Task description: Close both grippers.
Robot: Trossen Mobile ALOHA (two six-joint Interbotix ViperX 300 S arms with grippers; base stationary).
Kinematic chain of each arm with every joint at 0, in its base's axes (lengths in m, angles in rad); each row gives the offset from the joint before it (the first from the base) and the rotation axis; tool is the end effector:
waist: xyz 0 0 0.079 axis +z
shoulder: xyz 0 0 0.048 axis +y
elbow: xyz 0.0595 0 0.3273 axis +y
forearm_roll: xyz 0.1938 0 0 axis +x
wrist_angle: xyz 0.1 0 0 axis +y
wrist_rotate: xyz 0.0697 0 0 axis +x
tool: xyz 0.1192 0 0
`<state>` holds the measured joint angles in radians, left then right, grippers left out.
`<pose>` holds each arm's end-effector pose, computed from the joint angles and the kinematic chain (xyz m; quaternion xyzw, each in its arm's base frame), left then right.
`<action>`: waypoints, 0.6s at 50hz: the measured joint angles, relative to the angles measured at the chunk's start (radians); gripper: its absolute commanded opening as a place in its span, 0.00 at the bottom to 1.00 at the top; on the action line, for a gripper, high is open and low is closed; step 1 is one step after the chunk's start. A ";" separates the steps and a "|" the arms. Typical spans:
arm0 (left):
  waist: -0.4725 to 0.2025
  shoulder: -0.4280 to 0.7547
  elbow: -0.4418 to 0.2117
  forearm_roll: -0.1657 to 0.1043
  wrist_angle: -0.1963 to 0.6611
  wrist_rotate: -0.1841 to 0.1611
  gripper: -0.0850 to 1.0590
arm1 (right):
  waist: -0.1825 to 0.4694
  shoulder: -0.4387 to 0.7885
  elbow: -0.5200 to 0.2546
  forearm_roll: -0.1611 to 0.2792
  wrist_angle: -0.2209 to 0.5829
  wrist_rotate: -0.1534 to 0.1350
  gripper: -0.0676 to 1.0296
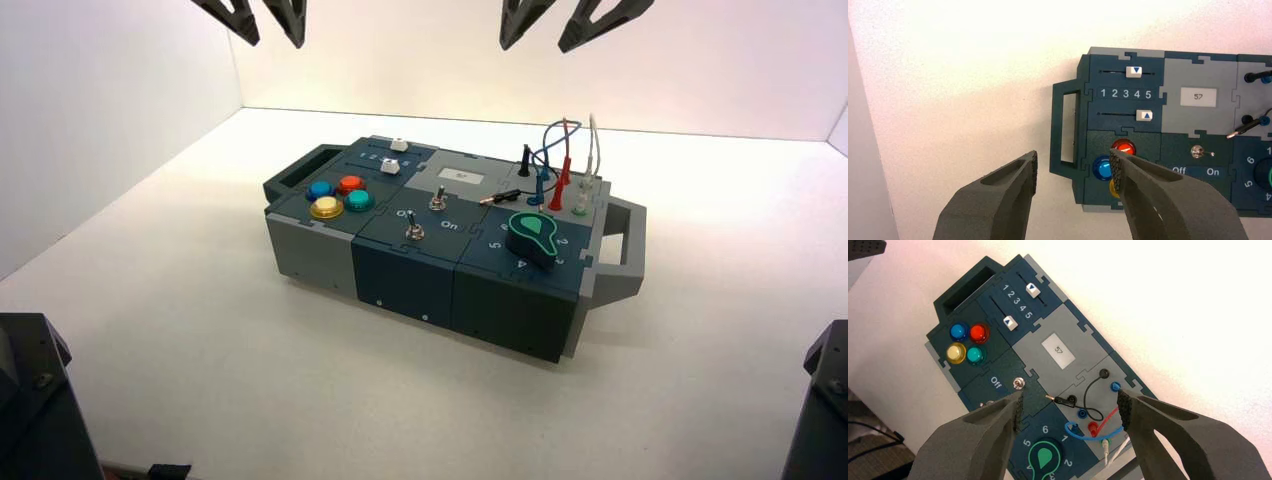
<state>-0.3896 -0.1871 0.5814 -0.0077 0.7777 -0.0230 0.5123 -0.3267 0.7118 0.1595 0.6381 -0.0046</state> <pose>0.3162 -0.1309 0.1727 0.0939 0.5451 -0.1557 0.8184 0.2723 0.1737 0.1858 -0.0491 0.4916 0.2311 0.8382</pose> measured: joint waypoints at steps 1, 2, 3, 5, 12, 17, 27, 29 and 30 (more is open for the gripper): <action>0.000 0.000 0.000 0.000 0.000 0.002 0.72 | 0.000 0.000 0.000 0.000 0.002 0.000 0.95; -0.002 -0.002 0.000 -0.002 0.000 0.000 0.72 | 0.000 0.000 0.000 0.000 0.000 0.000 0.95; 0.000 -0.002 0.000 0.000 0.000 0.000 0.72 | 0.000 -0.002 0.000 0.000 0.002 -0.002 0.95; 0.000 -0.002 0.000 0.000 0.000 0.000 0.72 | 0.000 0.000 0.000 0.000 0.000 0.000 0.95; 0.000 0.000 0.000 -0.002 0.000 0.000 0.72 | 0.000 0.000 0.000 0.000 0.002 0.000 0.95; -0.002 -0.002 0.000 -0.002 0.000 0.002 0.72 | 0.000 0.000 0.000 0.000 0.002 0.000 0.95; -0.002 0.000 0.000 -0.003 0.003 0.000 0.67 | 0.000 -0.002 0.000 0.000 0.005 0.000 0.95; -0.002 0.000 0.000 -0.003 0.003 0.000 0.66 | 0.000 -0.002 0.000 0.000 0.008 -0.002 0.95; -0.002 0.000 0.000 -0.002 0.003 0.002 0.65 | 0.000 -0.002 0.000 0.000 0.008 0.000 0.95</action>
<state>-0.3912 -0.1871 0.5814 -0.0092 0.7808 -0.0215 0.5123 -0.3283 0.7118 0.1595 0.6458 -0.0046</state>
